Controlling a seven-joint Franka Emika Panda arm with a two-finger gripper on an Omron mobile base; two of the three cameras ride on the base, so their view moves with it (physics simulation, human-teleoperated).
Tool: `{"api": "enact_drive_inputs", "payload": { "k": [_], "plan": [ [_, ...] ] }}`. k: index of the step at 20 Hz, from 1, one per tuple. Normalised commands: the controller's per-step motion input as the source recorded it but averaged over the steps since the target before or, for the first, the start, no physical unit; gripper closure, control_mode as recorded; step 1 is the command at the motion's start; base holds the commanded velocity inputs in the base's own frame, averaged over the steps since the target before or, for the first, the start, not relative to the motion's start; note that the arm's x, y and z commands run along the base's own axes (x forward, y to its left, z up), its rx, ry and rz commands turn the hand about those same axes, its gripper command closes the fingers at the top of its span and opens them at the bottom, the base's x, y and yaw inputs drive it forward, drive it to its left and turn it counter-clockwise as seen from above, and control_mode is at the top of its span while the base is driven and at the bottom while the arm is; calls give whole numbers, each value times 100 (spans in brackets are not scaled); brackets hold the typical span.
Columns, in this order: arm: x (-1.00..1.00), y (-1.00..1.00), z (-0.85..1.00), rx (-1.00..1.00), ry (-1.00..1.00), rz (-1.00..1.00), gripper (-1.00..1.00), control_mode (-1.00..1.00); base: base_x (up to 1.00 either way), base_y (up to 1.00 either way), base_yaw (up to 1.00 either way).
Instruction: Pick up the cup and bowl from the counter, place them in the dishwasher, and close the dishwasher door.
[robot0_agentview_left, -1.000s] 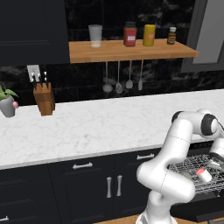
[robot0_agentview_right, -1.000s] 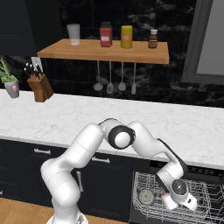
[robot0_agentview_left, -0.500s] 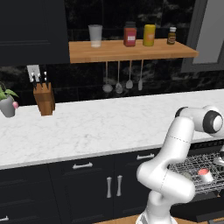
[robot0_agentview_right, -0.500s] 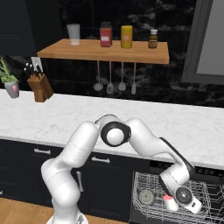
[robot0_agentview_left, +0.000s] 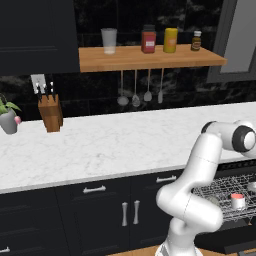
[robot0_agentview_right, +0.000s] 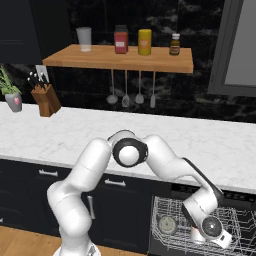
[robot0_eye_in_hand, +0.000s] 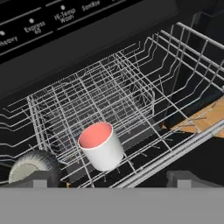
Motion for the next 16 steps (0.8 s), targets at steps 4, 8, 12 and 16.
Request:
{"api": "enact_drive_inputs", "payload": {
  "k": [4, 8, 12, 16],
  "plan": [
    [-4, -6, 36, 9, 39, 0, -100, -100, 0, 0, 0],
    [-18, -3, 14, 5, 24, 0, -100, -100, 0, 0, 0],
    [-35, -13, 18, 6, -2, 4, -100, -100, 0, 0, 0],
    [-26, -13, 49, 12, -10, 1, -100, -100, 0, 0, 0]
  ]
}}
